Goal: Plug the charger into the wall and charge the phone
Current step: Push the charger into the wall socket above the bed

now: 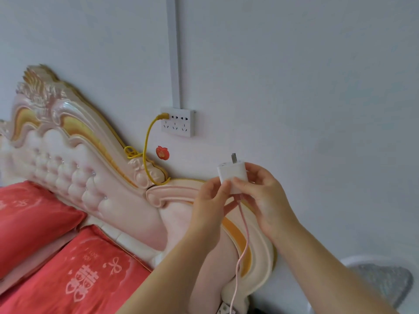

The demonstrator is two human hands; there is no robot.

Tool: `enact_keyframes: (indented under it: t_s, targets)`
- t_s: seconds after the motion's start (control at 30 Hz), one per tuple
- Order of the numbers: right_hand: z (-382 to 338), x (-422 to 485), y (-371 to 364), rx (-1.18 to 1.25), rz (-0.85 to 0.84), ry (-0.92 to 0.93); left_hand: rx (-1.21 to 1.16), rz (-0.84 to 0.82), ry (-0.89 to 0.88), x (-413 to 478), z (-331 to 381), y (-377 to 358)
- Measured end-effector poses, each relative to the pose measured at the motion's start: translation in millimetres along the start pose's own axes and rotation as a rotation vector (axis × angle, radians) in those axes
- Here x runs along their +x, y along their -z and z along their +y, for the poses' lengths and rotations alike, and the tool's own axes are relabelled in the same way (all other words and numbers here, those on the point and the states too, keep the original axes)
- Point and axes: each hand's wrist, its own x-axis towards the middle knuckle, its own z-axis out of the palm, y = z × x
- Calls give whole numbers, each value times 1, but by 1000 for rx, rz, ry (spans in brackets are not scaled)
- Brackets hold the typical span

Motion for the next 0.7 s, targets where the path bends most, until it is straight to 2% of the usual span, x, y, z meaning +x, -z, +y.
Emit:
enact_keyframes:
  t_s: [0.1, 0.23, 0.4, 0.5, 0.6, 0.63, 0.7]
  targets:
    - [-5, -1, 5, -63, -97, 18, -136, -47, 49, 3, 6, 6]
    - [-9, 7, 8, -133, -224, -13, -344, -100, 255, 8, 17, 15]
    - [-4, 23, -7, -55, -367, -80, -193, -149, 350, 18, 26, 28]
    - [3, 32, -22, -185, -248, -32, -47, -35, 246, 29, 27, 38]
    - [13, 49, -39, -250, -86, -38, 301, -70, -13, 40, 25, 51]
    - [16, 55, -44, -271, -64, -40, 408, -70, -86, 44, 24, 56]
    - [22, 71, -54, -361, -77, 0, 459, 11, -162, 56, 27, 66]
